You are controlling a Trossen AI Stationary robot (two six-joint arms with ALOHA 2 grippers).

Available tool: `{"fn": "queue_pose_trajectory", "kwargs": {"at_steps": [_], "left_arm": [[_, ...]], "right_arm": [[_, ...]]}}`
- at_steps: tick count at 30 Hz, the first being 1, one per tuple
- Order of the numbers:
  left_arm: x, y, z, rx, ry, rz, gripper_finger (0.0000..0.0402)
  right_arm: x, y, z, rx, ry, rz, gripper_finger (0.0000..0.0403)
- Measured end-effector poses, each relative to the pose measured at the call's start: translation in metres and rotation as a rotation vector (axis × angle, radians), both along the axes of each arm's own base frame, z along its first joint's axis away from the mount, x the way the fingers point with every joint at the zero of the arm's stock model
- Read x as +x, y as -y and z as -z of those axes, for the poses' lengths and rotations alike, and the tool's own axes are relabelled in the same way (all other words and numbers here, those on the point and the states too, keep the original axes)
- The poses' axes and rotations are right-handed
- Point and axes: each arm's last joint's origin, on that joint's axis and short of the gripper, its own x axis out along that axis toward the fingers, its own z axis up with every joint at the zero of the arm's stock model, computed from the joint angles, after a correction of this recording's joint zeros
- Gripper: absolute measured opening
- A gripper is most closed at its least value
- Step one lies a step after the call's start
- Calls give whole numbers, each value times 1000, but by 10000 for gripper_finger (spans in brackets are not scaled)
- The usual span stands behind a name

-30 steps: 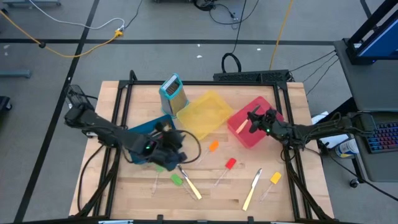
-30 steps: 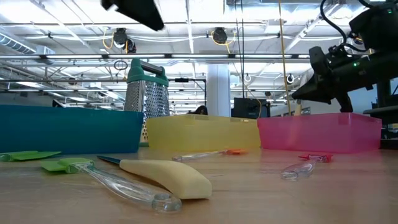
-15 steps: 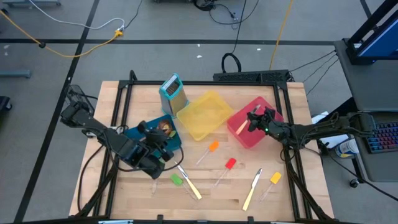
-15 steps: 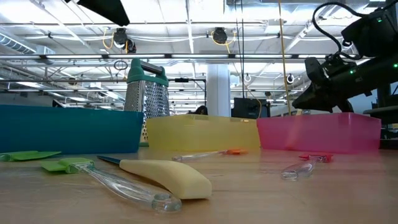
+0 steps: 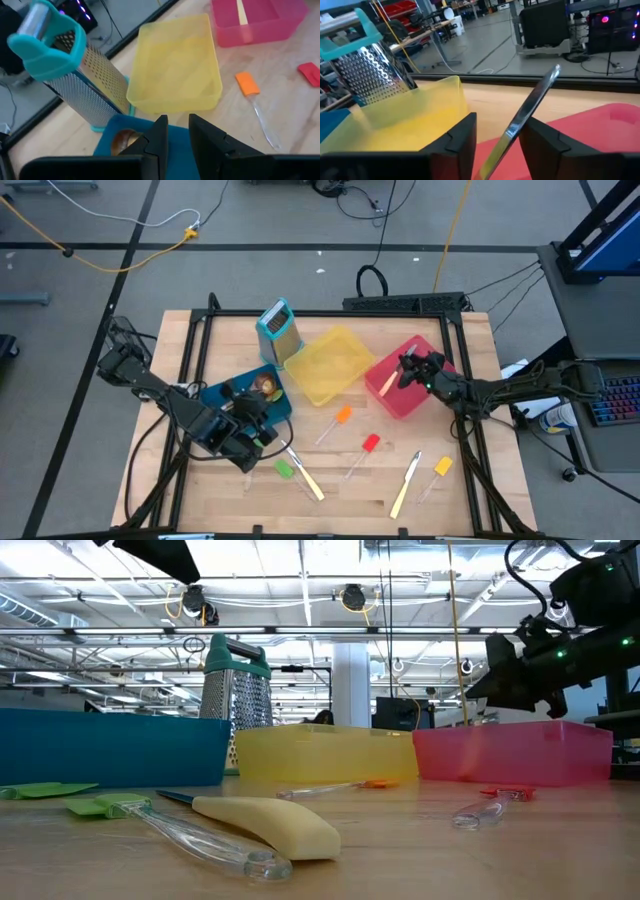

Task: Pick & Place Kitchen Items
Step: Put the yellow table knife into the red bin

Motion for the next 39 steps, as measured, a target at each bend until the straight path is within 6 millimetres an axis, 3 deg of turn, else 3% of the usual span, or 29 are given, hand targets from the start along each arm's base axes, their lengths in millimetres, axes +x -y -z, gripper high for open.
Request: {"fn": "queue_pose_trajectory", "kwargs": {"at_steps": [7, 16, 26, 35, 39], "left_arm": [[0, 1, 1, -42, 19, -23, 81], [0, 1, 1, -63, 43, -45, 81], [0, 1, 1, -89, 73, -70, 81], [4, 4, 1, -118, 104, -64, 81], [8, 7, 6, -115, 93, -67, 81]], "right_arm": [[-5, 8, 8, 110, 49, 120, 150], [-9, 15, 11, 157, 82, 190, 128], [-6, 13, 15, 284, 144, 101, 122], [-6, 15, 19, 274, 100, 120, 122], [-3, 16, 12, 187, 73, 80, 122]]}}
